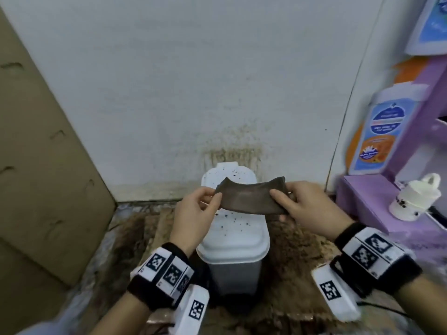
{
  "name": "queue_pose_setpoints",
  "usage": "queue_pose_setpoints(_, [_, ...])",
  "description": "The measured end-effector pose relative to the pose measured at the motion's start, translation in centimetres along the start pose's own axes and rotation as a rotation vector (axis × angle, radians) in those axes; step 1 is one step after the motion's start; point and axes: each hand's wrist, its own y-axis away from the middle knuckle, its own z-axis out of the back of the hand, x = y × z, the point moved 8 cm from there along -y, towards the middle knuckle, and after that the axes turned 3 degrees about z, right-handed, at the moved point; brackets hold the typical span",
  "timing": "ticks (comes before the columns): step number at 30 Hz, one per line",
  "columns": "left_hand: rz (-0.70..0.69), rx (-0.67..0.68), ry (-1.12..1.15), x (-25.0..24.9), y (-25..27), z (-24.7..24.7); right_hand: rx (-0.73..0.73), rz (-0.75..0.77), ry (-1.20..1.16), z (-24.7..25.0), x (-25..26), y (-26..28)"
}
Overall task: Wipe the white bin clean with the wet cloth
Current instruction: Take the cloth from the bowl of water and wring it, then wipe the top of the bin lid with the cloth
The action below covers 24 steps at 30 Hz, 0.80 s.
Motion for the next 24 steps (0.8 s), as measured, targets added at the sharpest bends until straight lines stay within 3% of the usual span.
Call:
queue_pose_setpoints(4, [0.001, 0.073, -0.173, 2.6, -0.2, -0.4, -0.107, -0.081, 0.003, -4.9, -2.6, 2.2])
queue_pose_setpoints(9, [-0.095, 0.090, -0.309, 3.2, -0.8, -1.1, -0.278, -0.190, 0.058, -7.8, -4.3, 5.6])
queue_pose_setpoints(12, [-0.165, 0.079, -0.349, 3.1, -1.6, -1.2, -0.209, -0.296, 0.140, -8.5, -4.2, 6.6])
queue_pose_setpoints(14, [-0.230, 0.081, -0.409, 2.7, -2.0, -1.5, -0.158, -0.359, 0.375, -7.6, -3.5, 6.9])
queue_pose_setpoints(16, [-0.263, 0.091, -0.446, 2.6, -2.5, -1.8, -0.237, -0.276, 0.676, -5.8, -1.5, 6.8])
queue_pose_setpoints(19, [-0.285, 0.106, -0.459, 2.8, -3.3, -2.5, -0.431, 0.009, 0.721, -4.3, 1.3, 5.7])
queue_pose_setpoints(21, [-0.283, 0.126, -0.455, 3.1, -3.7, -2.8, -0.282, 0.226, 0.631, -5.8, 1.3, 3.7])
queue_pose_setpoints(24, [-0.272, 0.132, -0.443, 3.5, -3.9, -2.6, 0.089, 0.352, 0.548, -9.0, -0.1, 1.5])
